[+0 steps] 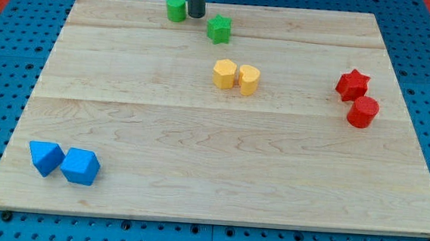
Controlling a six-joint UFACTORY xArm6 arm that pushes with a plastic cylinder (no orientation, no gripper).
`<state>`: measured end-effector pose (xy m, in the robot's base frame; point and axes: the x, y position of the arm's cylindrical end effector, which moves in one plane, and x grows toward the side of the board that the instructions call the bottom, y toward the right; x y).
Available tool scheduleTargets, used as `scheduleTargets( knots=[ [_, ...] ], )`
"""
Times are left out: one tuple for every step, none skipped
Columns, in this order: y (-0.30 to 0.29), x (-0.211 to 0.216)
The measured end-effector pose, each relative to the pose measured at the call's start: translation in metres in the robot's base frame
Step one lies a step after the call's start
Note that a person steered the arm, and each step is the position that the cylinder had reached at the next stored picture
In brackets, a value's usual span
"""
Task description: Push the green circle towards the left
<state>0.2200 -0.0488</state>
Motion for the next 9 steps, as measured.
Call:
scheduleTargets(
  knots=[
    [0.000, -0.001],
    [-0.002, -0.009],
    [-0.002, -0.009],
    [-0.013, -0.009],
    [-0.038, -0.009],
    [-0.050, -0.009],
    [-0.068, -0.009],
    [-0.086, -0.009],
    [-0.084, -0.009]
  ],
)
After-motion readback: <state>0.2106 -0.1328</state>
